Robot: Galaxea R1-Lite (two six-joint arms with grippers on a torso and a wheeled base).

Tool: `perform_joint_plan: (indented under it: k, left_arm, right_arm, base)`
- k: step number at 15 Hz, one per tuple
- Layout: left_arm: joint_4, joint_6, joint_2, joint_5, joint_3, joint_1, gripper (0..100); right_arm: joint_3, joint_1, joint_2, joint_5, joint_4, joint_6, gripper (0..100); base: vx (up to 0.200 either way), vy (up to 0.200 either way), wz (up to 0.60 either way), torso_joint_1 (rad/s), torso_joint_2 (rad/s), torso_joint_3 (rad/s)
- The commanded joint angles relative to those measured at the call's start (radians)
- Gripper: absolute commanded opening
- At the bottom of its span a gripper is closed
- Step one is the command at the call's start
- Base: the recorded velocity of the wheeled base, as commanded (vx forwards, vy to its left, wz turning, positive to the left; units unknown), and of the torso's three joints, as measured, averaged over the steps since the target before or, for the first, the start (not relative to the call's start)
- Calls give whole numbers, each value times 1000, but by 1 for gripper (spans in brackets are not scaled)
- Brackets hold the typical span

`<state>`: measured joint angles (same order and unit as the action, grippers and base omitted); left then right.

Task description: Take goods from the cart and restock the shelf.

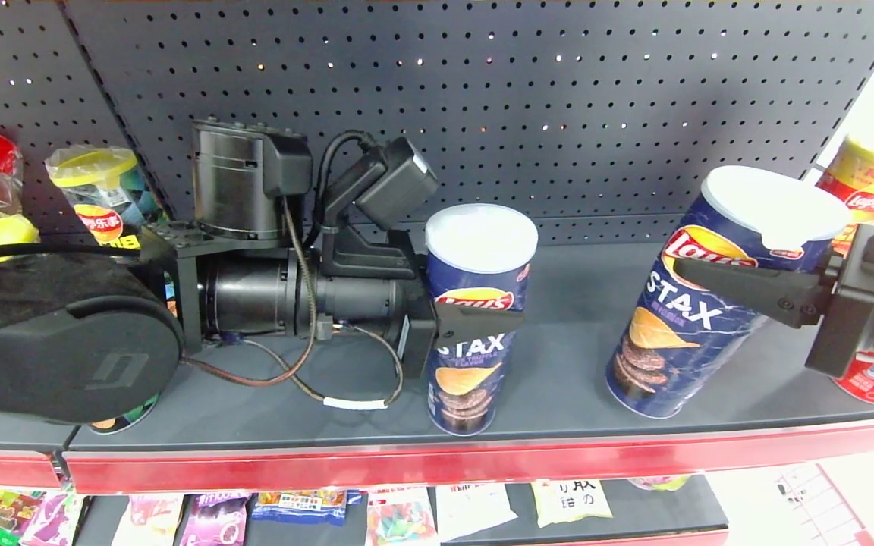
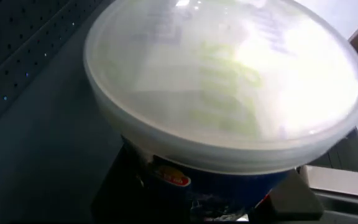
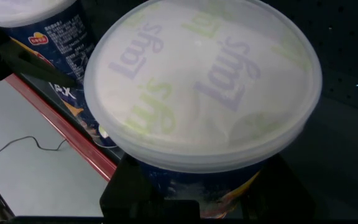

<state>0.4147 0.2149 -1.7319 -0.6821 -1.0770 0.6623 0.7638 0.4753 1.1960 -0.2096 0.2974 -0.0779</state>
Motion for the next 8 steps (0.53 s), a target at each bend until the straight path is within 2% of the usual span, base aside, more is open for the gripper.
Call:
perform_joint_plan:
  k: [1, 5, 8]
  left_arm:
    - [1, 1, 3, 1, 14, 0, 0]
    - [84, 0, -5, 3, 74, 0, 0]
    - [95, -14, 8, 1, 88, 16, 0]
  right_arm:
    - [0, 0, -1, -1, 0, 0, 0]
    - [2, 2, -1, -1, 0, -2, 0]
    - [2, 2, -1, -1, 0, -2, 0]
  base:
    - [0, 0, 0, 0, 0, 0]
    - [0, 0, 0, 0, 0, 0]
    - [0, 0, 0, 0, 0, 0]
